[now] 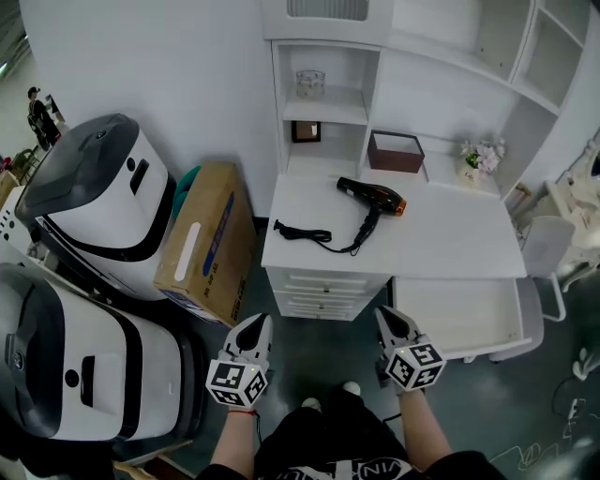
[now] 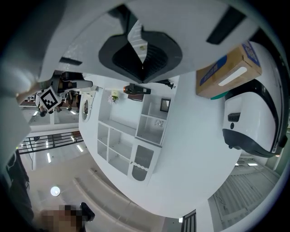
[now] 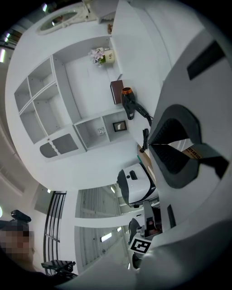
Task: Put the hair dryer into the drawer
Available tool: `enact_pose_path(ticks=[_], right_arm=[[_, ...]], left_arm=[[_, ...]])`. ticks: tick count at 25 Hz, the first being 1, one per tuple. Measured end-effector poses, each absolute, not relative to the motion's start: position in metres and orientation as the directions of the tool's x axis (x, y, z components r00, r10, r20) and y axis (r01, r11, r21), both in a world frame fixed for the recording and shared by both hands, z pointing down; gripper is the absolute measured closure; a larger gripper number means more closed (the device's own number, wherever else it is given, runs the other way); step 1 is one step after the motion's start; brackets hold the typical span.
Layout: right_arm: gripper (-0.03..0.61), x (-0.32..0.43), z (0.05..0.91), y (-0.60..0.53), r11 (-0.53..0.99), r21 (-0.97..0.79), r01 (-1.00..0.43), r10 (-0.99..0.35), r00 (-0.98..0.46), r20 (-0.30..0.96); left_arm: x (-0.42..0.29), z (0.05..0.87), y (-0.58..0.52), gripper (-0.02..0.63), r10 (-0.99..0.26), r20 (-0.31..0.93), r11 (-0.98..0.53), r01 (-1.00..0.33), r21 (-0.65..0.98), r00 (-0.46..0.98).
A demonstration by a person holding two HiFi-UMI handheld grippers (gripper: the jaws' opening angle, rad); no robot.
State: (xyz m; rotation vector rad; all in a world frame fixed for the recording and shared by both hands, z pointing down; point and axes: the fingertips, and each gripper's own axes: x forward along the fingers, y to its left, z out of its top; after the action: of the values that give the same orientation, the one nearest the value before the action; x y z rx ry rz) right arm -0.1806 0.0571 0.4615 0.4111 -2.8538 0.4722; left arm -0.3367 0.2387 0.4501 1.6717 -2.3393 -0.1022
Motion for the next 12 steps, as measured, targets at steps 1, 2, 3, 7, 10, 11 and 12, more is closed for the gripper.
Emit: enact_pose_path(ticks=[1, 2, 3, 7, 10, 11, 12], right_arm=[[0.574, -0.186, 0.461, 0.053, 0.909, -0.280, -0.308, -0.238, -0.936, 0.257], [0.574, -0.190, 0.461, 0.048, 0.910, -0.278, -0.309, -0.239, -0.936, 0.257], [0.574, -0.194, 0.461, 0.044, 0.910, -0.276, -0.309, -0.240, -0.936, 0.258], [0.574, -0.213, 0.466, 0.019, 0.905, -0.278, -0.322, -0.251, -0.932, 0.263], [0.574, -0.234, 0.470, -0.003, 0.896, -0.288, -0.337, -0.264, -0.928, 0.263], [0.574, -0.242, 0.471, -0.011, 0.894, -0.290, -0.340, -0.267, -0.927, 0.264], [0.574, -0.250, 0.473, -0.018, 0.892, -0.292, -0.345, -0.270, -0.925, 0.267]], left_arm=[[-0.341, 0.452, 0.235, 0.609, -0.938, 0.171, 0.333, -0.919, 0.212, -0.300], [-0.345, 0.453, 0.231, 0.609, -0.939, 0.170, 0.331, -0.918, 0.216, -0.299], [-0.348, 0.455, 0.228, 0.609, -0.940, 0.170, 0.330, -0.918, 0.220, -0.297], [-0.362, 0.458, 0.210, 0.609, -0.942, 0.173, 0.321, -0.922, 0.216, -0.287], [-0.379, 0.458, 0.194, 0.609, -0.943, 0.176, 0.314, -0.928, 0.200, -0.281], [-0.385, 0.457, 0.189, 0.609, -0.943, 0.178, 0.314, -0.929, 0.196, -0.281], [-0.392, 0.456, 0.183, 0.609, -0.943, 0.180, 0.313, -0.930, 0.193, -0.280]])
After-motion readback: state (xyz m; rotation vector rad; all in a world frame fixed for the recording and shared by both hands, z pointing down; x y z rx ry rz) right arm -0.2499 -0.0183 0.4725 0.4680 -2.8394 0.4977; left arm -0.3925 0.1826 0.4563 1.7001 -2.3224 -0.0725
